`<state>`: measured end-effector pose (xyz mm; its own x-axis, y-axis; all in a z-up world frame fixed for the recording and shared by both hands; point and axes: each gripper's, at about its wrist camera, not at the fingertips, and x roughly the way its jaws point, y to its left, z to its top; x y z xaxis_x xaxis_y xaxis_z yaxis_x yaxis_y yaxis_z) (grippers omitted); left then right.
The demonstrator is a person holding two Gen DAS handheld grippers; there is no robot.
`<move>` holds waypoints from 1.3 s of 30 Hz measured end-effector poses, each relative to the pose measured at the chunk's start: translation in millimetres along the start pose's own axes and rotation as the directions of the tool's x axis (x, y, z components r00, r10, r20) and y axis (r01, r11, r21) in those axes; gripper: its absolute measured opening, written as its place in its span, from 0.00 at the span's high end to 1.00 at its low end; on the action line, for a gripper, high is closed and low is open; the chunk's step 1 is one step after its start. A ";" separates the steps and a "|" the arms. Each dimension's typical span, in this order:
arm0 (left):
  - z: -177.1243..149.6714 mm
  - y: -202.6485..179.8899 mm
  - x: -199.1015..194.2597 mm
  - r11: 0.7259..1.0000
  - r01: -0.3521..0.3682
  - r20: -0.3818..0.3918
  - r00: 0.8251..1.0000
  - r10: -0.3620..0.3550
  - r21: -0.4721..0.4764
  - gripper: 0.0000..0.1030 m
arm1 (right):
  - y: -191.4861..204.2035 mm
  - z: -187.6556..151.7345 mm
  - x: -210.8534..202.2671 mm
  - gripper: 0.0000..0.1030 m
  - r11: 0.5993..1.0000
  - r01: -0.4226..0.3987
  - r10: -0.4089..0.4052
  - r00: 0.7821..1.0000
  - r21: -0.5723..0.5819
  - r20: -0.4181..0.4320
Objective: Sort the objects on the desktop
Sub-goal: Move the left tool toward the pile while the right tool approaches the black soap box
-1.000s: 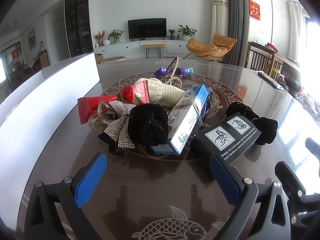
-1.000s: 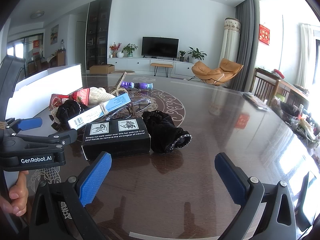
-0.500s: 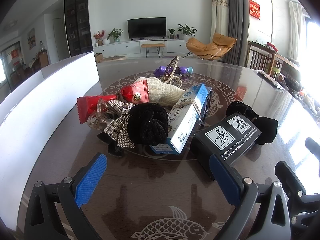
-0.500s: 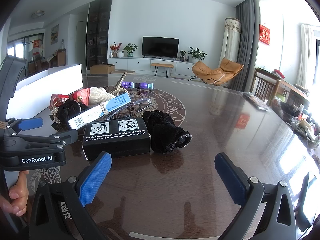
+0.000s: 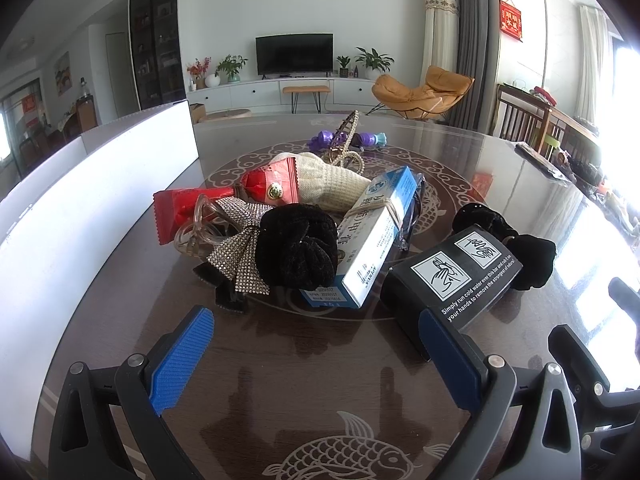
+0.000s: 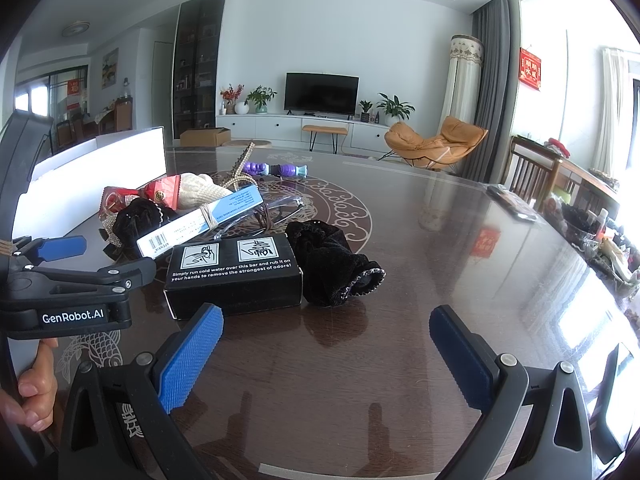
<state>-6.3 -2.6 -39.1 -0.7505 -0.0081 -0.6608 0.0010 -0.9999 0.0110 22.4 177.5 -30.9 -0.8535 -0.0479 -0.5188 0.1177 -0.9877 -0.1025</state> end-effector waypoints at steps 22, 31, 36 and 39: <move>-22.4 43.8 -10.0 1.000 -0.005 -0.181 0.984 0.004 -0.004 0.00 | 19.6 -4.2 34.2 0.00 0.984 -0.156 0.129 0.959 -0.090 -0.251; -1.2 28.6 24.1 0.995 0.023 -0.290 0.957 0.005 0.092 0.00 | 19.4 5.7 66.4 0.00 0.977 -0.201 0.153 0.891 -0.069 -0.428; 24.5 22.8 54.1 0.998 0.052 -0.305 0.952 -0.037 0.042 0.00 | 18.2 26.7 103.2 0.00 0.980 -0.200 0.168 0.867 -0.018 -0.469; 31.0 18.9 60.7 0.998 0.055 -0.272 0.961 -0.041 0.042 0.00 | 17.2 33.6 114.3 0.00 0.981 -0.193 0.169 0.892 -0.015 -0.420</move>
<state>-72.4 -21.7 -55.8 -0.5419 0.0316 -0.8398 -0.0683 -0.9976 0.0066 -90.2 150.0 -63.4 -0.5277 -0.1468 -0.8367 0.2874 -0.9577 -0.0133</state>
